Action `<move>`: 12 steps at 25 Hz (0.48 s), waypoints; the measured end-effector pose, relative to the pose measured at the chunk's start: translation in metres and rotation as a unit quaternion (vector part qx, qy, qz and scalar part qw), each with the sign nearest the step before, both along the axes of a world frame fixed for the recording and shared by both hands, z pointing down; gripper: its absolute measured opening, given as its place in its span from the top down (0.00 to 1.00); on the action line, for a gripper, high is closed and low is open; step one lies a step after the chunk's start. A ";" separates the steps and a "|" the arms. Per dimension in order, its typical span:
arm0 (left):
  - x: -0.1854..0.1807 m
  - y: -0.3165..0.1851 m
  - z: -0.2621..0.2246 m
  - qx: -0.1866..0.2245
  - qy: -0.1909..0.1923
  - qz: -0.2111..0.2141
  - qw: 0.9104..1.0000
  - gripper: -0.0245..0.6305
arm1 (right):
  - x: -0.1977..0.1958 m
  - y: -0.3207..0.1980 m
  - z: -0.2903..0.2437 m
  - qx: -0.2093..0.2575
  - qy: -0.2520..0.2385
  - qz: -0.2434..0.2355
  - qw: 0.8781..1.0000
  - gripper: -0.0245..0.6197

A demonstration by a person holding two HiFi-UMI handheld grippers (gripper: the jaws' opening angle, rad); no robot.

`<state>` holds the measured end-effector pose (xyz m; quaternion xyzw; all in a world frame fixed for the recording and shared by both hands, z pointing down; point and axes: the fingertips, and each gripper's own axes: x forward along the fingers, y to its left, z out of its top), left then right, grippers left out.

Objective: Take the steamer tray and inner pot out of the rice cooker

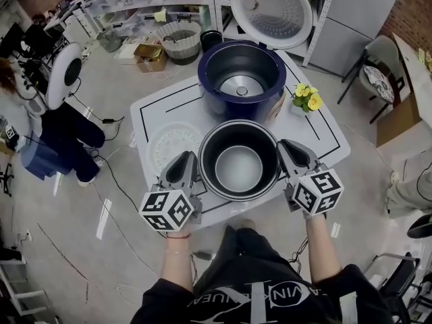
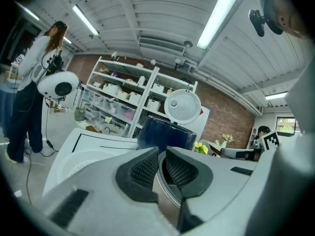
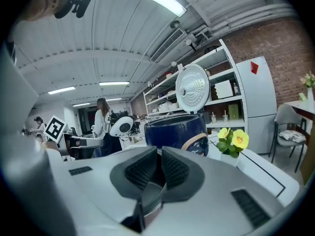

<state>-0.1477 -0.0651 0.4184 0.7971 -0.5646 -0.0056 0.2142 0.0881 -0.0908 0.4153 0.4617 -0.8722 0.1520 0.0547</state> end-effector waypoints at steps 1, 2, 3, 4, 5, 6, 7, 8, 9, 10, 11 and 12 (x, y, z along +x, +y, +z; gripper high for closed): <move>-0.002 0.001 -0.004 0.004 -0.006 -0.003 1.000 0.89 | 0.000 0.000 -0.004 0.005 -0.002 -0.001 1.000 0.92; -0.004 0.001 -0.007 0.009 -0.012 -0.006 1.000 0.89 | -0.001 -0.001 -0.008 0.010 -0.003 -0.002 1.000 0.94; -0.006 0.001 -0.011 0.014 -0.016 -0.010 1.000 0.90 | -0.001 -0.001 -0.012 0.015 -0.005 -0.003 1.000 0.95; -0.008 0.001 -0.014 0.020 -0.019 -0.013 1.000 0.91 | -0.002 -0.002 -0.015 0.019 -0.006 -0.004 1.000 0.96; -0.009 0.001 -0.017 0.025 -0.021 -0.016 0.999 0.92 | -0.002 -0.002 -0.018 0.024 -0.006 -0.005 1.000 0.96; -0.011 0.001 -0.020 0.029 -0.022 -0.019 0.999 0.92 | -0.003 -0.003 -0.021 0.028 -0.007 -0.007 1.000 0.96; -0.013 0.002 -0.023 0.033 -0.024 -0.021 0.999 0.92 | -0.004 -0.003 -0.023 0.032 -0.007 -0.008 0.999 0.96; -0.014 0.002 -0.026 0.036 -0.028 -0.022 0.999 0.93 | -0.005 -0.003 -0.026 0.036 -0.008 -0.009 0.999 0.96; -0.016 0.002 -0.029 0.039 -0.033 -0.024 0.998 0.93 | -0.005 -0.003 -0.029 0.040 -0.009 -0.010 0.999 0.96; -0.017 0.002 -0.032 0.043 -0.040 -0.025 0.998 0.93 | -0.006 -0.003 -0.033 0.044 -0.011 -0.011 0.999 0.96; -0.019 0.002 -0.036 0.047 -0.049 -0.027 0.997 0.93 | -0.006 -0.003 -0.036 0.048 -0.012 -0.011 0.999 0.96; -0.020 0.002 -0.040 0.052 -0.059 -0.028 0.997 0.93 | -0.006 -0.003 -0.040 0.052 -0.012 -0.012 0.999 0.96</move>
